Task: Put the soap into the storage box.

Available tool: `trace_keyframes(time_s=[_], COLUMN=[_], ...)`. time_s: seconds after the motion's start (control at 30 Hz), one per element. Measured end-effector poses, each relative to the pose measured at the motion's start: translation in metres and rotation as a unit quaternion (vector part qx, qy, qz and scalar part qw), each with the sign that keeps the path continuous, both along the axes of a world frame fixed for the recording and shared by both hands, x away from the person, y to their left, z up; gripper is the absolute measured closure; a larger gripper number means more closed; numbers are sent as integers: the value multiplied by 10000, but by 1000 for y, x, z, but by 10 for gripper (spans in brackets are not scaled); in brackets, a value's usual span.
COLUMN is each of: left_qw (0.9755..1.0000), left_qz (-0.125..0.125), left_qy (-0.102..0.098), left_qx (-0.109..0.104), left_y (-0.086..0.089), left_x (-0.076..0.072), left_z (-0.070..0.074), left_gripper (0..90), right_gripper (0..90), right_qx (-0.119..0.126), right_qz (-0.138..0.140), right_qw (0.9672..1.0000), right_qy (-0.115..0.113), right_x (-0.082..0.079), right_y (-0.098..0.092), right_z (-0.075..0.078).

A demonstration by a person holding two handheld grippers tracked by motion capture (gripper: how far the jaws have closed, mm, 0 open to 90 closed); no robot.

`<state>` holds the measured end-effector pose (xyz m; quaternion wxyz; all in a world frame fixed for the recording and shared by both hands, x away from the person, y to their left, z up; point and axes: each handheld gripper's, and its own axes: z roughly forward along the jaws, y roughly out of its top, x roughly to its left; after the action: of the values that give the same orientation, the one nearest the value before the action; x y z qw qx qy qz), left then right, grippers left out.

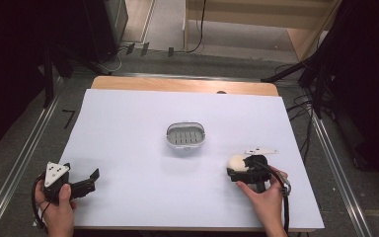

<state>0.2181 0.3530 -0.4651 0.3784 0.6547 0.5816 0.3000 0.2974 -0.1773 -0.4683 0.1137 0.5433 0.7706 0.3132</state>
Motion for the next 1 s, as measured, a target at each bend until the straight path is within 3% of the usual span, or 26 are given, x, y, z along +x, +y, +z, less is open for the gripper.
trace_keyframes(time_s=[0.33,0.53,1.0], left_qw=[9999,10000,10000], left_qz=[-8,70,51], left_qy=[112,28,-5], left_qx=[19,11,12], left_y=[0,0,-1], left_x=[3,1,0], left_z=[-1,0,0], left_gripper=[3,3,3], right_gripper=[250,251,251], right_qx=[-212,-73,51], right_qz=[-102,-68,71], right_qw=[9997,9999,9998], right_qy=[-110,-14,-178], right_x=[2,1,-1], right_y=[11,9,6], right_z=[-2,0,18])
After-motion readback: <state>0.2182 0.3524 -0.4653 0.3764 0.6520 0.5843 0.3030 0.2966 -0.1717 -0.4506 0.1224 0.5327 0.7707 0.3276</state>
